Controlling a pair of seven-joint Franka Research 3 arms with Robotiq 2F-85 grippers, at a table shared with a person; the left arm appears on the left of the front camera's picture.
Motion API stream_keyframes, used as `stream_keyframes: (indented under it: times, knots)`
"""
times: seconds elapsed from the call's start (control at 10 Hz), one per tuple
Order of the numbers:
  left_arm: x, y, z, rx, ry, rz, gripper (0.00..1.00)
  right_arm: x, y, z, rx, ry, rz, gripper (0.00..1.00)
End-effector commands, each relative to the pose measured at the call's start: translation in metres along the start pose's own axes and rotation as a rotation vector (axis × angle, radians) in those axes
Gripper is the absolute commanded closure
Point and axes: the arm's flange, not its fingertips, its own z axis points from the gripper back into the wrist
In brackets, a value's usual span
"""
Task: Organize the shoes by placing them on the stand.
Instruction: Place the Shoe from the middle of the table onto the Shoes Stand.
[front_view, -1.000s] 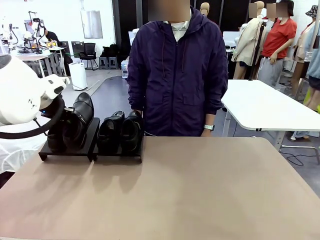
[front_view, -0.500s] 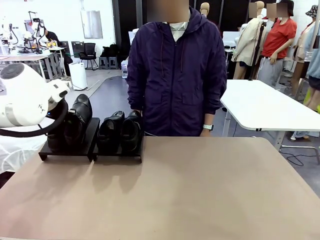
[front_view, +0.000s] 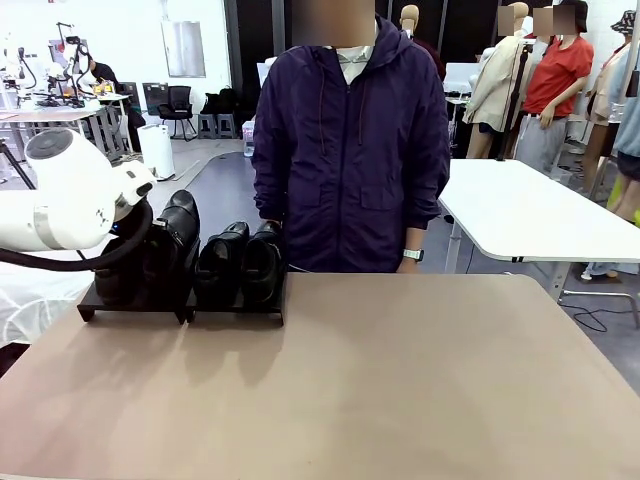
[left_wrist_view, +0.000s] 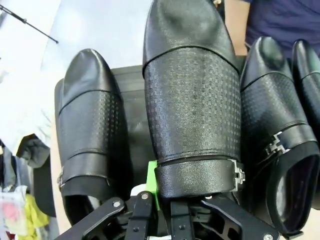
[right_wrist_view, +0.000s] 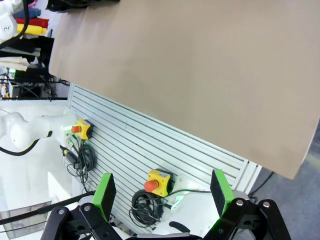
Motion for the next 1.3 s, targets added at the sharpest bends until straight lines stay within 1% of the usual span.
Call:
stream_keyframes:
  times: [0.0, 0.1, 0.3, 0.4, 0.6, 0.7, 0.8, 0.9, 1.2]
  knots:
    - [0.0091, 0.001, -0.0008, 0.012, 0.035, 0.01, 1.0, 0.0014, 0.0002, 0.0043, 0.008, -0.001, 0.018, 0.0]
    - [0.0097, 0.0012, -0.0015, 0.008, 0.042, 0.012, 1.0, 0.0014, 0.0002, 0.0043, 0.008, -0.001, 0.018, 0.0]
    - [0.0113, -0.0009, -0.0038, 0.005, 0.113, 0.011, 1.0, 0.0014, 0.0002, 0.0043, 0.008, -0.001, 0.018, 0.0]
    - [0.0124, -0.001, -0.004, -0.005, 0.132, 0.009, 1.0, 0.0014, 0.0002, 0.0043, 0.008, -0.001, 0.018, 0.0]
    - [0.0126, -0.0016, -0.0056, 0.011, 0.153, 0.009, 1.0, 0.0014, 0.0002, 0.0043, 0.008, -0.001, 0.018, 0.0]
    - [0.0134, -0.0018, -0.0065, 0.022, 0.154, 0.017, 0.97, 0.0014, 0.0002, 0.0043, 0.008, -0.001, 0.018, 0.0]
    - [0.0142, -0.0016, -0.0072, 0.017, 0.155, 0.026, 0.44, 0.0014, 0.0002, 0.0043, 0.008, -0.001, 0.018, 0.0]
    - [0.0141, -0.0016, -0.0071, 0.019, 0.152, 0.027, 0.0, 0.0014, 0.0002, 0.0043, 0.008, -0.001, 0.018, 0.0]
    - [0.0139, -0.001, -0.0067, 0.028, 0.146, 0.036, 0.0, 0.0014, 0.0002, 0.0043, 0.008, -0.001, 0.018, 0.0]
